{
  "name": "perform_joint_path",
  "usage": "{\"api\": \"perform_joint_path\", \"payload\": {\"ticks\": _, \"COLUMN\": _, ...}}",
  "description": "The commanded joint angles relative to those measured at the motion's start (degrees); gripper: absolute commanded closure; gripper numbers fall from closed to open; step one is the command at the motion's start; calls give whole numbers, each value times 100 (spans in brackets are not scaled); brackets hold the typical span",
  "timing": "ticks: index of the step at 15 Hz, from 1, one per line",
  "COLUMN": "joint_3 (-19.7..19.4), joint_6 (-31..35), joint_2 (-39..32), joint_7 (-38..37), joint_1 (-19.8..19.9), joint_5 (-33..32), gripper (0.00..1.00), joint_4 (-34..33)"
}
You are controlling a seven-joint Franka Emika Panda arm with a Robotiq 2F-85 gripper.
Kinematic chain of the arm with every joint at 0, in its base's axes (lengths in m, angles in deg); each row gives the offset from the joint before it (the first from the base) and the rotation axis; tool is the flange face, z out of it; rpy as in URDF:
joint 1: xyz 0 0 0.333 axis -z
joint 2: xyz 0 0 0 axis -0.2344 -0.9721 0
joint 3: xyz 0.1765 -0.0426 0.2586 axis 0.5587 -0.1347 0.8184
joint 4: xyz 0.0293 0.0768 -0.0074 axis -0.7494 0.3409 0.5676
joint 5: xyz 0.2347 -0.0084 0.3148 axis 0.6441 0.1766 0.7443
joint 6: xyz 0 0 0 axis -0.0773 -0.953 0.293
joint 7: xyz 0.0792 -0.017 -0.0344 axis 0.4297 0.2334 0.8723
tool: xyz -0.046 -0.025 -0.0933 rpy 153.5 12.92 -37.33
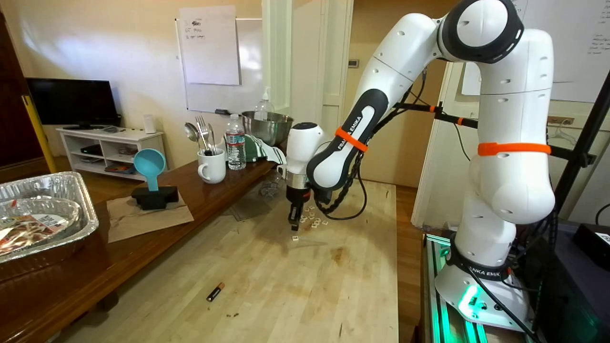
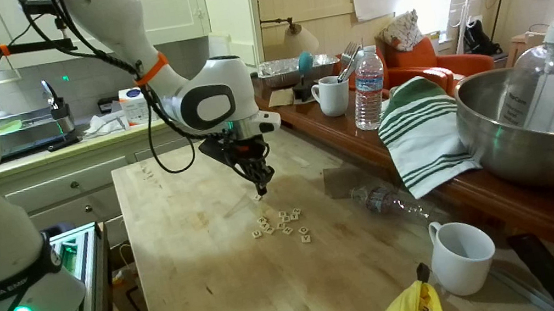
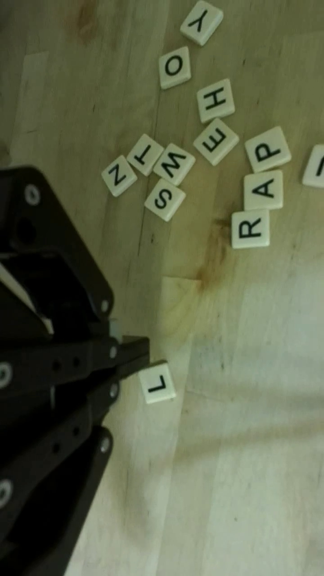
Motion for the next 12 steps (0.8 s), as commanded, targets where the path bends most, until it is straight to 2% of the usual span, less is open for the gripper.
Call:
{"api": "perform_joint_path", "payload": {"ticks": 1, "joint_3": -228, "joint_6": -217, "joint_2": 264, "joint_7": -116, "joint_1": 42, "joint_5": -325, "gripper": 100, "joint_4": 152}}
{"api": "perform_joint_path", "payload": {"ticks": 8, "joint_3": -543, "joint_6": -7, "joint_2": 87, "joint_7": 400, "joint_1": 357, "joint_5": -610, "gripper": 100, "joint_4": 126}}
{"api": "perform_joint_path", "payload": {"ticks": 12, "joint_3": -704, "joint_6": 4, "joint_2": -2, "joint_7": 368, "joint_1": 418, "joint_5": -922, "gripper": 100, "joint_4": 90}}
